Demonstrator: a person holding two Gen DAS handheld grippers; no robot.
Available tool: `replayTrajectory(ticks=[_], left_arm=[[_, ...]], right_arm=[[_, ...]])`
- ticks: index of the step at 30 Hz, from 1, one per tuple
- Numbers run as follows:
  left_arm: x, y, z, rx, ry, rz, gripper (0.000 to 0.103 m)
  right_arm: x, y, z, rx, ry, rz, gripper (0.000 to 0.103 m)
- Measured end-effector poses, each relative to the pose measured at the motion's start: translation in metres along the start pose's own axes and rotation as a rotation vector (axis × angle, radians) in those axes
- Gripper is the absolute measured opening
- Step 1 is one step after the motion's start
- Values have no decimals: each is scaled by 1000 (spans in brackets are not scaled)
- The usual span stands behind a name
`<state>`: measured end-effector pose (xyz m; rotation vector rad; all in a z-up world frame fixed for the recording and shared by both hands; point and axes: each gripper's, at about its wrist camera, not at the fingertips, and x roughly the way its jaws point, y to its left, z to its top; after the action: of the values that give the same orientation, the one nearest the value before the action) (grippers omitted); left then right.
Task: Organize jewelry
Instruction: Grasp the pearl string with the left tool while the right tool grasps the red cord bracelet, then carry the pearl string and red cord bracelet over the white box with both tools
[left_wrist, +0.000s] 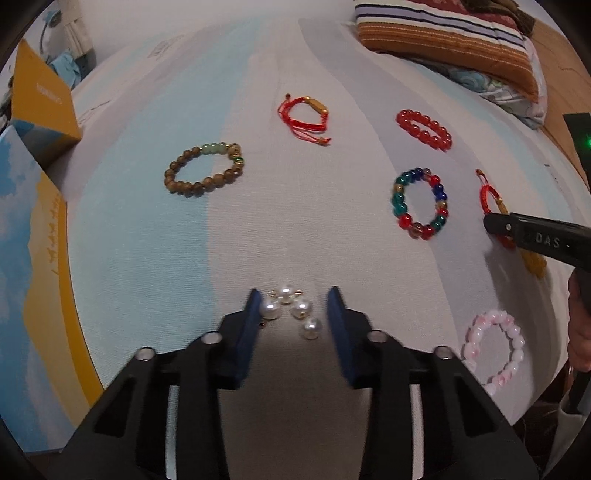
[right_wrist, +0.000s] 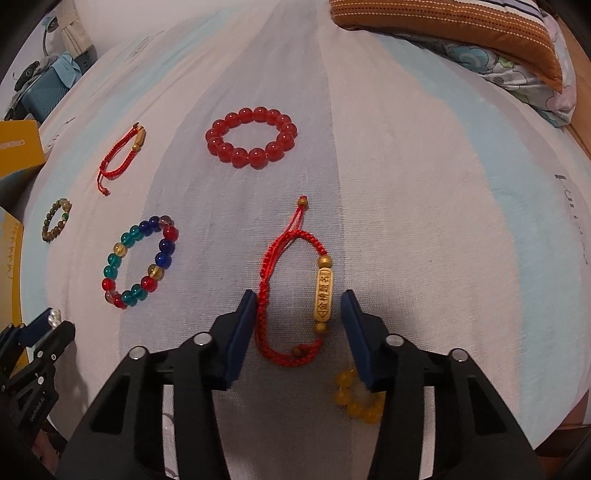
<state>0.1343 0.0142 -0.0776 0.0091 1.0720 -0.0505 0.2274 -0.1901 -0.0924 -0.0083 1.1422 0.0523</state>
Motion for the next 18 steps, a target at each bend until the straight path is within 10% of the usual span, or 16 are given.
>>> replayTrajectory(ticks=[4,18], left_arm=[[-2,-1,-1,4,-9,-12,24],[-15,1,1,-26,-44,-62,24]], right_arm=[[-2,3,-1,-8,-6,-8,12],[-27,9,-13,-11,-88,-11,12]])
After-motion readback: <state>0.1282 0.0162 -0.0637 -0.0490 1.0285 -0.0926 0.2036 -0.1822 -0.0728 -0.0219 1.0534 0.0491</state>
